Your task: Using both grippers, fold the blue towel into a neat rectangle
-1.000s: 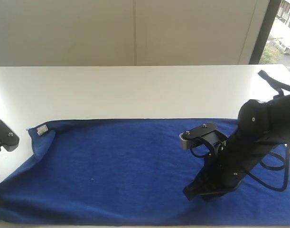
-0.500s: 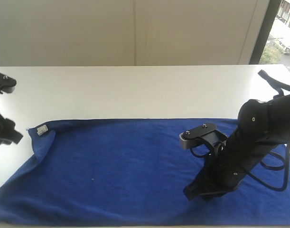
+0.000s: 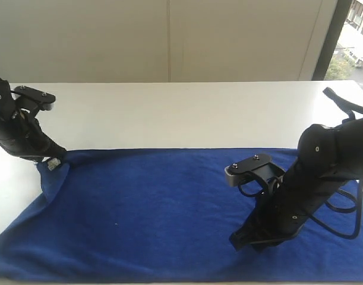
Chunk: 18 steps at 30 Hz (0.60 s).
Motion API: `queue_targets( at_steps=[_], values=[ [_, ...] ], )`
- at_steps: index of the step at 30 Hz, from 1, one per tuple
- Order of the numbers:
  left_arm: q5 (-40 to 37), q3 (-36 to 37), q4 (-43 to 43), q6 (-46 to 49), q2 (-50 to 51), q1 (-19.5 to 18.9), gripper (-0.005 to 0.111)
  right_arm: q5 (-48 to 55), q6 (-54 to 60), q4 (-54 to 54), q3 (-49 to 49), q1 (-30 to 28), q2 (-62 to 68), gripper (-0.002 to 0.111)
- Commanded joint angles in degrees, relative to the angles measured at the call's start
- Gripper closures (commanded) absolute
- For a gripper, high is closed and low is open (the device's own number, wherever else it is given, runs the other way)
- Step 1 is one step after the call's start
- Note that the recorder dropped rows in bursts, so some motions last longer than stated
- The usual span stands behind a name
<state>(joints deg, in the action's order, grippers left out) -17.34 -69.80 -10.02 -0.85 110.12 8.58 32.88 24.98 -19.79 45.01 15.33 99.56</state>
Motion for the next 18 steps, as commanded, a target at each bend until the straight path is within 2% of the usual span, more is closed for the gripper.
queue_targets(
  at_steps=[1, 8, 13, 18],
  values=[
    [-0.24, -1.97, 0.83, 0.85, 3.52, 0.13, 0.107, 0.25, 0.38, 0.11, -0.78, 0.16, 1.78, 0.108],
    [-1.3, -3.36, -3.19, 4.2, 5.09, 0.13, 0.107, 0.38, 0.37, 0.11, -0.78, 0.16, 1.78, 0.108],
    [-5.19, -6.23, -3.19, 4.1, 0.91, 0.13, 0.107, 0.38, 0.37, 0.11, -0.78, 0.16, 1.78, 0.108],
    [-6.08, -7.27, 2.5, 4.92, -5.42, 0.13, 0.107, 0.38, 0.37, 0.11, -0.78, 0.16, 1.78, 0.108]
  ],
)
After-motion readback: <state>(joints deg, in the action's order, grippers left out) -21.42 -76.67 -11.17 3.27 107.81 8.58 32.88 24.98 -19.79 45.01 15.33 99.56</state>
